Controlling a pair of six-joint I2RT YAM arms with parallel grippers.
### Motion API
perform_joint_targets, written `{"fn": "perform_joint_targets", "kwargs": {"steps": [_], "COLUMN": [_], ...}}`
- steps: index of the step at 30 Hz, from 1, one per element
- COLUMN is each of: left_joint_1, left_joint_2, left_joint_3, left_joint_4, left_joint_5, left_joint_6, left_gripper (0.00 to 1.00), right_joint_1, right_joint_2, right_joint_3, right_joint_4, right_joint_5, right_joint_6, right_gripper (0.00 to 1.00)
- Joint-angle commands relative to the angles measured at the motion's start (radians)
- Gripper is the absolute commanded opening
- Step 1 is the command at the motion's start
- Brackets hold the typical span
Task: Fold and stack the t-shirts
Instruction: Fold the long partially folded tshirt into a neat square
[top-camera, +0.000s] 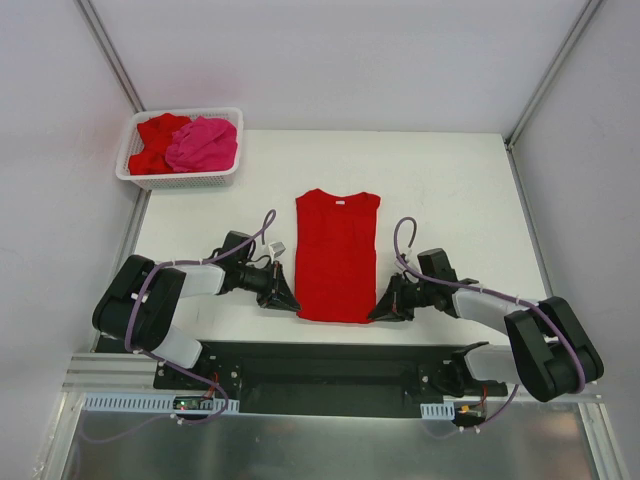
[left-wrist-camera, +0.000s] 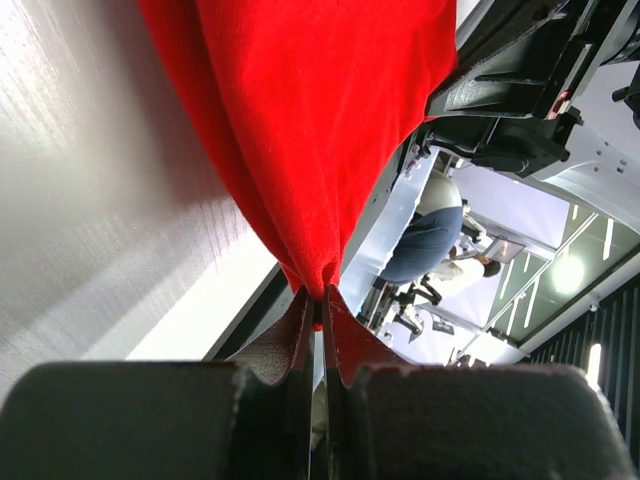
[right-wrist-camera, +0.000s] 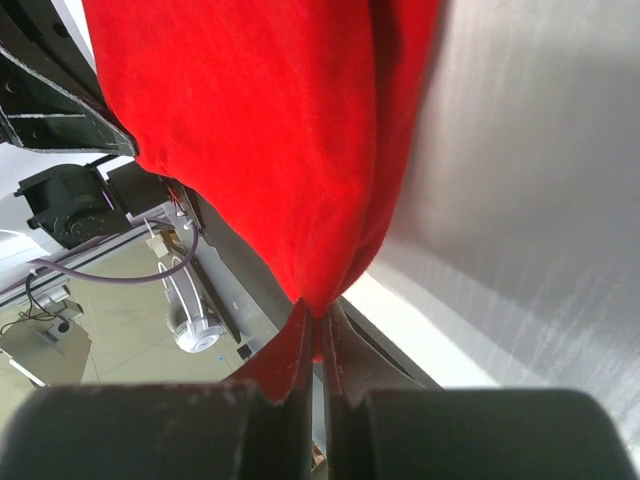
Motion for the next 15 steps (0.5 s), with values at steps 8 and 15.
{"fn": "perform_joint_targets", "kwargs": {"steps": [8,15], "left_joint_1": [-0.046,-0.06], "left_joint_2": [-0.049,-0.065], "left_joint_3": [-0.028,-0.048], "left_joint_4": [-0.023,-0.023], "left_joint_5": [-0.021,-0.027], "left_joint_6": [-0.016,-0.022], "left_gripper": [0.0,0.0], "right_joint_1": [0.035,0.043], "right_joint_2": [-0.01,-0.041], "right_joint_3": [-0.01,-0.019], "right_joint_4": [0.025,0.004], "right_joint_5": [0.002,0.012], "right_joint_6": [0.024,0.018], "right_gripper": [0.01,0.01]}}
